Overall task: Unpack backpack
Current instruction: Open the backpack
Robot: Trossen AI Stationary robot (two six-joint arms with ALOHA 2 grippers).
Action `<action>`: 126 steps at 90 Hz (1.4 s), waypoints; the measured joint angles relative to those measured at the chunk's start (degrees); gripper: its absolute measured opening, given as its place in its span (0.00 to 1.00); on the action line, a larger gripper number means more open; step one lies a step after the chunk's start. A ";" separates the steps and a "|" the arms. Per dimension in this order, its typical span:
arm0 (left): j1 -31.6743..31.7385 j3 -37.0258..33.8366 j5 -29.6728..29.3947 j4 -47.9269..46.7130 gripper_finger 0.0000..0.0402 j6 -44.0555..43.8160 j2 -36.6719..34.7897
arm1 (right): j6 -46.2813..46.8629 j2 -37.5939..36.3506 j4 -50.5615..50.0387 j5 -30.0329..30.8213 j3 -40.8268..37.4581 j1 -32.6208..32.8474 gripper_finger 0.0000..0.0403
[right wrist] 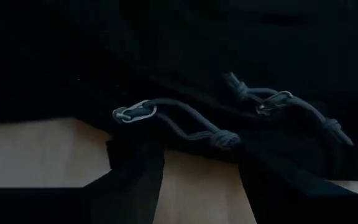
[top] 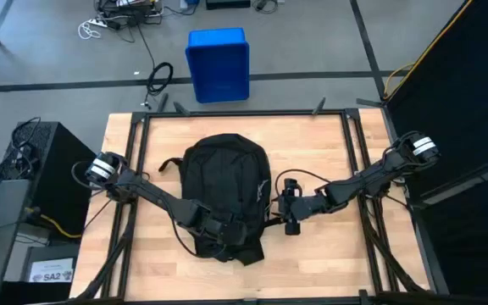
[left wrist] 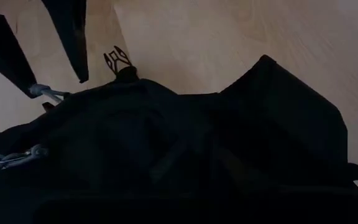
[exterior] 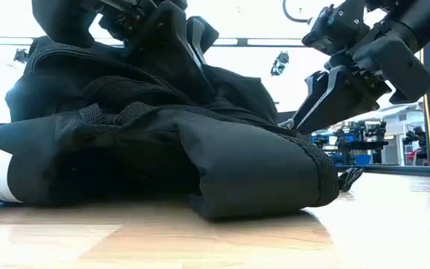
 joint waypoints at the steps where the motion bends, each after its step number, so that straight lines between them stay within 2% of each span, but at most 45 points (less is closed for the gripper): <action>1: 0.00 0.00 0.00 0.00 0.00 0.00 0.00 | -0.01 0.00 -0.07 0.11 0.00 -0.03 0.44; 18: 0.00 0.00 0.09 -0.05 0.00 -0.02 0.00 | -0.80 -0.33 -4.69 6.49 0.00 -1.13 0.45; 39: 0.09 0.00 0.48 -0.07 0.00 -0.07 0.00 | -1.10 -0.57 -2.75 -0.82 0.02 -2.27 0.44; 63: 0.11 0.00 0.52 0.00 0.00 -0.29 -0.02 | -1.52 -0.57 -1.51 -3.12 0.02 -2.28 0.39; 75: 0.11 0.00 0.52 -0.09 0.00 -1.11 -0.02 | -1.77 -0.57 -1.53 -3.12 0.02 -2.28 0.32; 100: 0.11 0.00 0.52 -0.15 0.00 -1.11 -0.04 | -1.96 -0.57 -1.70 -3.12 0.02 -2.28 0.03; 111: 0.11 0.00 0.52 -0.32 0.00 -1.13 -0.04 | -1.98 -0.57 -2.38 -2.62 0.02 -2.28 0.02; 126: -0.33 0.00 -0.61 -1.70 0.00 -1.11 -0.04 | -0.01 -0.57 -8.20 2.61 0.06 -1.86 0.00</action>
